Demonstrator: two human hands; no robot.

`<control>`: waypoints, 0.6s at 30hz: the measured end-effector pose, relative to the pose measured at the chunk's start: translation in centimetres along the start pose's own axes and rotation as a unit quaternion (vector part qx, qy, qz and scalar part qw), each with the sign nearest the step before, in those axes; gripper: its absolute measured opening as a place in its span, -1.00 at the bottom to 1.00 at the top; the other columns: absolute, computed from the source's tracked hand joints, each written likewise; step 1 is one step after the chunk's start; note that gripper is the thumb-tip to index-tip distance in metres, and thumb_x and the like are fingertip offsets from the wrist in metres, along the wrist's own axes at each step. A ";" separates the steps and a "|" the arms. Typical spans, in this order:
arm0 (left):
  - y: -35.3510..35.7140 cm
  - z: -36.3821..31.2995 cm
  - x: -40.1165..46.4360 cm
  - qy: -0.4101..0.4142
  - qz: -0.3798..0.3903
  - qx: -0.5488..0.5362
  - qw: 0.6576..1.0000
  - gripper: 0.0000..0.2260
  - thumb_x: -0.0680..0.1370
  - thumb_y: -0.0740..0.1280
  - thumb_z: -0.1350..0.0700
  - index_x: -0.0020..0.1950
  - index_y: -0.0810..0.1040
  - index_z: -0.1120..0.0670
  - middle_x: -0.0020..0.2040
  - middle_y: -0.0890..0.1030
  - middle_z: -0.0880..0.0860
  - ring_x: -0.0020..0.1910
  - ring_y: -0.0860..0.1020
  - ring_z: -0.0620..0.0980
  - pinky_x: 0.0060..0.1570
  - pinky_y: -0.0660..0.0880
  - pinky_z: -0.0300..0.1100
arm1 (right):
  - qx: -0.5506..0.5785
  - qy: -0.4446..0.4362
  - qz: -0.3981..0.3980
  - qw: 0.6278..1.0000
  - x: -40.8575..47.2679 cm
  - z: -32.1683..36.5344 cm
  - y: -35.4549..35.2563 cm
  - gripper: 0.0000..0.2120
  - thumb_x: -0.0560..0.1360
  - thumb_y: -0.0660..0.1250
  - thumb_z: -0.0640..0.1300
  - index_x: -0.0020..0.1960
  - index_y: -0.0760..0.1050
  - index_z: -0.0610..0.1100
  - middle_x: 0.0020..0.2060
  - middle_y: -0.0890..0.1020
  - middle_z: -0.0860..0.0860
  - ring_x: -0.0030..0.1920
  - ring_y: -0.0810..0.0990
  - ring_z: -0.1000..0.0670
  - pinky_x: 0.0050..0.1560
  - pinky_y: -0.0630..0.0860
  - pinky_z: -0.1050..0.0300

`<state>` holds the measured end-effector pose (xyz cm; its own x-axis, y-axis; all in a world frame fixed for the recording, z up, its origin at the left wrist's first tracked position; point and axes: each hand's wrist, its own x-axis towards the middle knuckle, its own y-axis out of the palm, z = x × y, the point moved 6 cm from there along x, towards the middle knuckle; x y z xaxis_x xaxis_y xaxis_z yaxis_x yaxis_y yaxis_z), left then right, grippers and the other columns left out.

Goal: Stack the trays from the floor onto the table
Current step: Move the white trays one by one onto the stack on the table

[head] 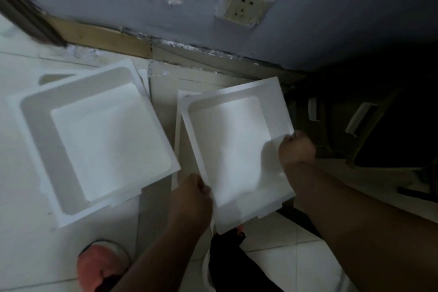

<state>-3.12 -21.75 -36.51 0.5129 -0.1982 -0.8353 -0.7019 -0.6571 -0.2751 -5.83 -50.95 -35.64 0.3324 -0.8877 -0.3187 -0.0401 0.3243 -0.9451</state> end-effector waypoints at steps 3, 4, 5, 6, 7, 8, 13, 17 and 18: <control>-4.0 -2.5 -4.2 0.039 -0.038 0.049 0.997 -0.87 0.59 0.27 0.16 -0.15 0.51 0.12 -0.29 0.51 -0.04 -0.33 0.44 -0.15 -0.39 0.35 -0.26 | 0.067 0.028 -0.001 0.997 -3.1 1.3 -4.8 -0.66 0.66 0.17 -0.16 0.35 0.45 -0.31 0.26 0.55 -0.31 0.28 0.51 -0.31 0.24 0.44 -0.03; -5.8 -3.3 -5.7 0.047 -0.055 0.058 0.996 -0.85 0.58 0.28 0.15 -0.19 0.50 0.09 -0.30 0.51 -0.04 -0.33 0.45 -0.11 -0.37 0.36 -0.22 | 0.089 0.041 0.007 0.995 -4.6 2.1 -6.6 -0.66 0.66 0.18 -0.15 0.35 0.45 -0.30 0.28 0.54 -0.29 0.29 0.50 -0.30 0.25 0.43 -0.03; -7.7 -3.9 -6.8 0.052 -0.069 0.067 0.994 -0.82 0.58 0.28 0.13 -0.23 0.46 0.05 -0.31 0.51 -0.04 -0.31 0.47 -0.05 -0.33 0.38 -0.19 | 0.108 0.053 0.018 0.993 -6.0 2.9 -7.9 -0.66 0.66 0.18 -0.13 0.36 0.45 -0.28 0.28 0.54 -0.27 0.29 0.50 -0.30 0.26 0.43 -0.03; -10.0 -4.8 -8.4 0.054 -0.080 0.078 0.992 -0.80 0.58 0.28 0.13 -0.25 0.43 0.04 -0.30 0.51 -0.03 -0.28 0.47 0.01 -0.28 0.37 -0.16 | 0.121 0.060 0.026 0.991 -7.6 3.9 -9.4 -0.65 0.66 0.18 -0.11 0.35 0.46 -0.26 0.27 0.55 -0.27 0.28 0.51 -0.30 0.26 0.44 -0.05; -11.8 -5.5 -9.6 0.060 -0.089 0.091 0.990 -0.79 0.59 0.27 0.14 -0.25 0.42 0.04 -0.29 0.51 -0.01 -0.26 0.47 0.04 -0.24 0.35 -0.16 | 0.133 0.064 0.030 0.989 -9.0 4.8 -10.4 -0.65 0.65 0.18 -0.08 0.35 0.47 -0.24 0.26 0.55 -0.26 0.26 0.53 -0.30 0.27 0.46 -0.06; -14.0 -6.5 -11.3 0.063 -0.099 0.107 0.987 -0.81 0.60 0.26 0.15 -0.23 0.42 0.05 -0.27 0.51 0.00 -0.24 0.45 0.04 -0.22 0.32 -0.17 | 0.145 0.066 0.030 0.987 -10.7 5.9 -12.0 -0.64 0.64 0.19 -0.05 0.34 0.49 -0.21 0.25 0.56 -0.25 0.23 0.54 -0.28 0.28 0.49 -0.10; -25.6 -11.5 -20.0 0.086 -0.178 0.141 0.970 -0.81 0.59 0.28 0.18 -0.23 0.41 0.10 -0.30 0.50 0.01 -0.26 0.43 0.06 -0.25 0.28 -0.12 | 0.216 0.033 0.047 0.975 -17.9 11.9 -21.2 -0.68 0.58 0.24 0.02 0.22 0.59 -0.10 0.14 0.62 -0.15 0.11 0.61 -0.22 0.18 0.56 -0.06; -34.0 -16.5 -28.8 0.115 -0.223 0.127 0.960 -0.74 0.58 0.26 0.19 -0.30 0.35 0.08 -0.37 0.48 0.00 -0.36 0.40 -0.02 -0.36 0.29 -0.15 | 0.321 -0.010 0.082 0.943 -23.2 16.4 -31.8 -0.81 0.58 0.30 -0.03 0.05 0.63 -0.09 -0.03 0.69 -0.03 -0.05 0.66 -0.09 0.04 0.61 0.02; -36.3 -18.0 -31.6 0.123 -0.236 0.108 0.958 -0.74 0.58 0.25 0.20 -0.31 0.34 0.07 -0.38 0.47 -0.01 -0.38 0.38 -0.04 -0.39 0.28 -0.18 | 0.345 -0.028 0.096 0.933 -24.7 17.6 -35.1 -0.85 0.58 0.31 -0.05 -0.02 0.63 -0.08 -0.10 0.69 0.00 -0.10 0.67 -0.05 -0.01 0.63 0.03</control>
<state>15.04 -4.79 8.44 0.8810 -0.0993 -0.4626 -0.4348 -0.5556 -0.7087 3.94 -34.71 6.70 0.4312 -0.7792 -0.4550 0.5064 0.6263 -0.5927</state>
